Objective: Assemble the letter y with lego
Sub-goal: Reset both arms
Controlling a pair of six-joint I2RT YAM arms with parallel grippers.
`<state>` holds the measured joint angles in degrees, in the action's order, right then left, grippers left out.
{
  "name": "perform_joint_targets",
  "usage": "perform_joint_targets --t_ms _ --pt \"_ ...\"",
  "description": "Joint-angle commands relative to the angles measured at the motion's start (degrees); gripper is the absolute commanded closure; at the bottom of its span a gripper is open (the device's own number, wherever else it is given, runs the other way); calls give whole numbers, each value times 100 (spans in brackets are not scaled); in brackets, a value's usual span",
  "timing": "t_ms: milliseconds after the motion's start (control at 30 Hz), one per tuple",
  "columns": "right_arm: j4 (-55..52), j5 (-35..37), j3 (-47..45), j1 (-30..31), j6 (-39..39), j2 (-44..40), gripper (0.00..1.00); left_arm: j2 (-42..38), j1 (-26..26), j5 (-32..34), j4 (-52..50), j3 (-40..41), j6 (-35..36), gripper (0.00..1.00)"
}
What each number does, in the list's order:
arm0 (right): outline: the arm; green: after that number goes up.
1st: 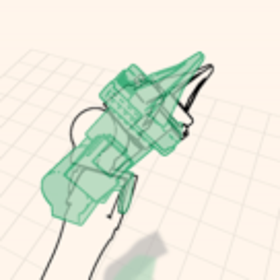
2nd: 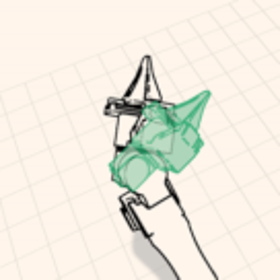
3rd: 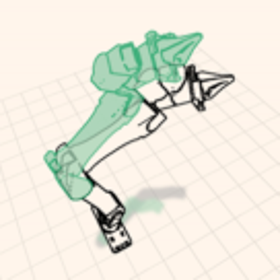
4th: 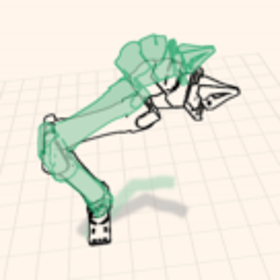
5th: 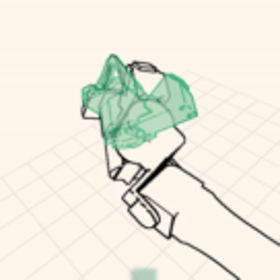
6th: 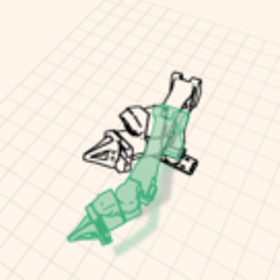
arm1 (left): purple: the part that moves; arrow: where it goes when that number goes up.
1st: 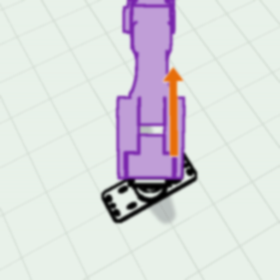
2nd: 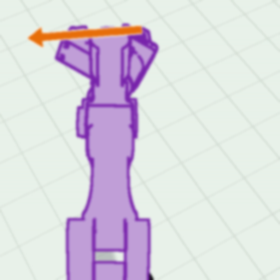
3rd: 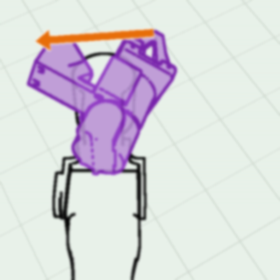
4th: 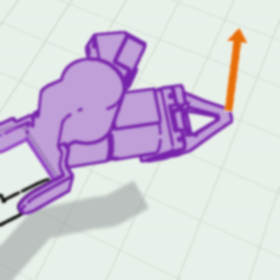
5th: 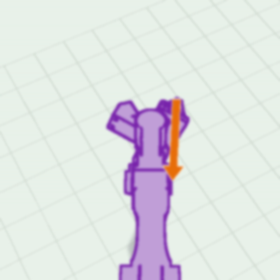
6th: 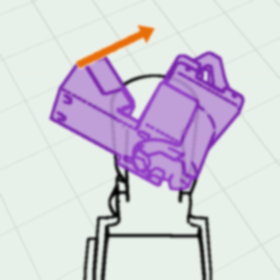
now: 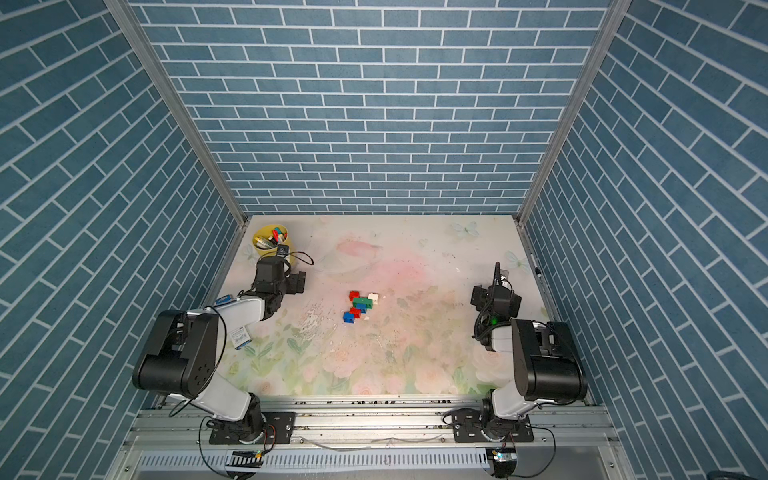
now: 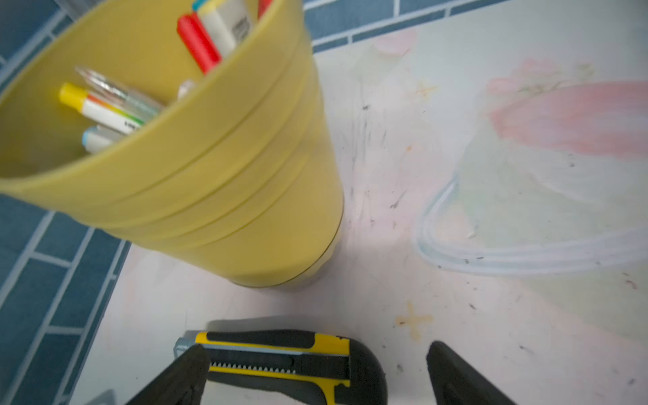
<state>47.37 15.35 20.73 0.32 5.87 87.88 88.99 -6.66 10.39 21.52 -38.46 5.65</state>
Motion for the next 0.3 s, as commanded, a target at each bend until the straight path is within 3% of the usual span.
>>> perform_joint_targets --t_ms 0,100,133,267 --pt "273 -41 80 22 -174 -30 1 -379 316 -372 1337 995 -137 0" --pt "260 -57 105 12 -172 0 1 -158 188 40 2917 1730 -48 0" --pt "197 -148 134 0 -159 -3 1 -320 138 117 2306 1552 -76 0" --pt "110 -366 168 -128 -103 -14 1 -220 296 -46 2435 1535 -207 0"
